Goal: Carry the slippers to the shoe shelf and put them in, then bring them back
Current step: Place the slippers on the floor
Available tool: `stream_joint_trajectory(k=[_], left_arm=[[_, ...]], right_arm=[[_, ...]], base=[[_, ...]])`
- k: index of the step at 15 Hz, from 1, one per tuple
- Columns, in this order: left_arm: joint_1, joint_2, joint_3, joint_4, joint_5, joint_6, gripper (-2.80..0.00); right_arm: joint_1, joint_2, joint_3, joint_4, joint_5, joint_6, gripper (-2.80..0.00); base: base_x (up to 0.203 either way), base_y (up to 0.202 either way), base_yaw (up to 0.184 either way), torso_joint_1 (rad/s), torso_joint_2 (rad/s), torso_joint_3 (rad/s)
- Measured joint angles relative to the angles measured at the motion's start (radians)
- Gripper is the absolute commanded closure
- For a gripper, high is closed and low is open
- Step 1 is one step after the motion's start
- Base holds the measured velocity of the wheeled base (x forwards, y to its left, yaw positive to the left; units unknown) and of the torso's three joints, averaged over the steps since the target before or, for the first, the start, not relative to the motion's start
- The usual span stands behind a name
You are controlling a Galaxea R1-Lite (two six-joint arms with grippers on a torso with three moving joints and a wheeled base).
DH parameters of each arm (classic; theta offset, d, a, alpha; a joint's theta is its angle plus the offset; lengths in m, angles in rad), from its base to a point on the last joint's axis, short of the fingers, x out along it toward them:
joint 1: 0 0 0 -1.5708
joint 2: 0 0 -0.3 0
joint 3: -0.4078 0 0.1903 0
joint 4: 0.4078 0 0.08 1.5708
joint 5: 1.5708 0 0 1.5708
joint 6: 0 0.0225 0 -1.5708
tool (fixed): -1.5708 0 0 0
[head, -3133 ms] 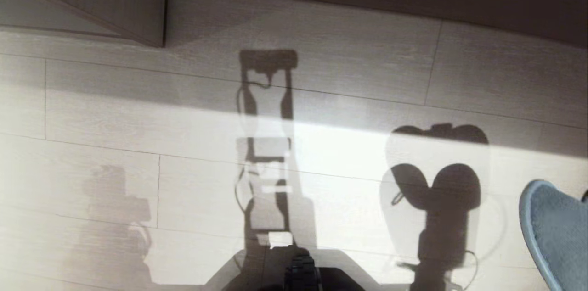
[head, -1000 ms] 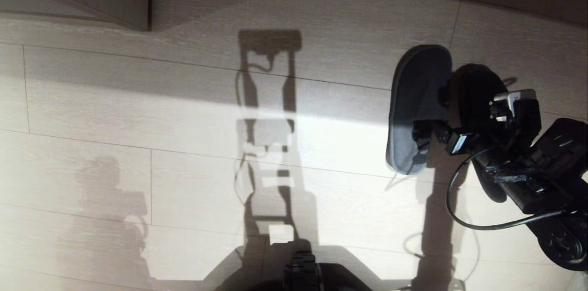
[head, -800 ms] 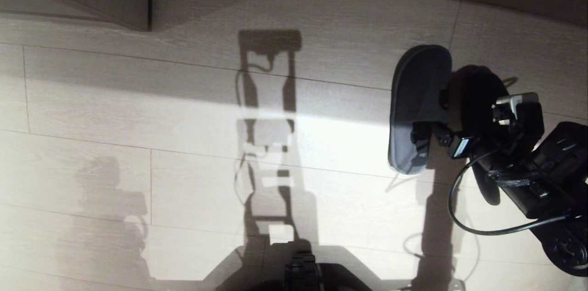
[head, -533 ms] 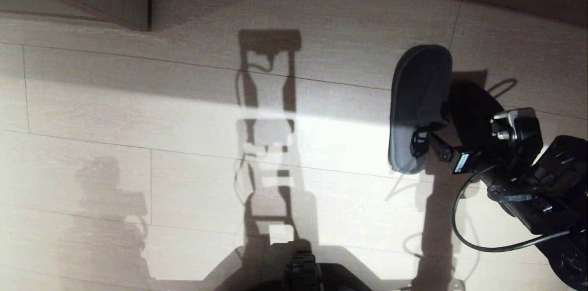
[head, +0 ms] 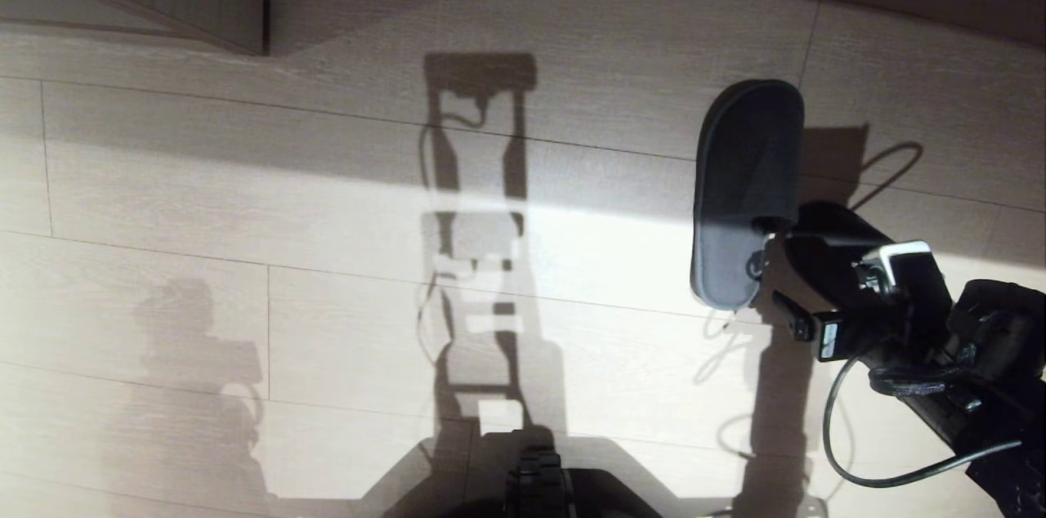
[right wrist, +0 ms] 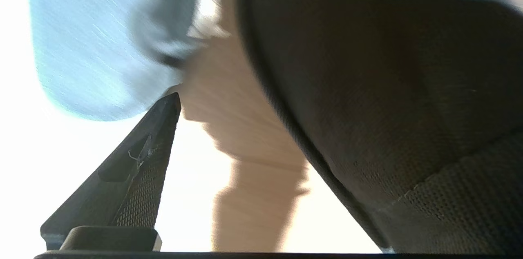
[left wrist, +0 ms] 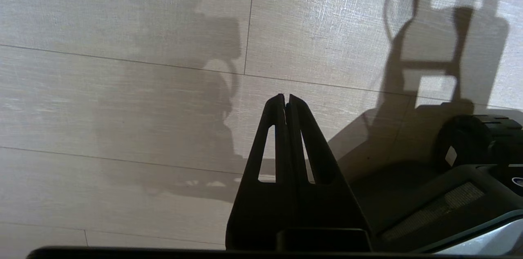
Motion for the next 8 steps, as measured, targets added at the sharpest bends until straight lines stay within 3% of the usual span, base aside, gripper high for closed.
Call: stream_joint_trajectory(k=[4, 8], left_arm=[[0.000, 0.000, 0.000, 0.000, 0.000, 0.000, 0.00], [0.000, 0.000, 0.000, 0.000, 0.000, 0.000, 0.00]], right_arm=[[-0.005, -0.014, 0.011, 0.065, -0.029, -0.075, -2.80], [-0.004, 0.020, 0.048, 0.118, -0.086, -0.233, -2.80]], base=[[0.000, 0.000, 0.000, 0.000, 0.00, 0.000], [0.000, 0.000, 0.000, 0.000, 0.00, 0.000]])
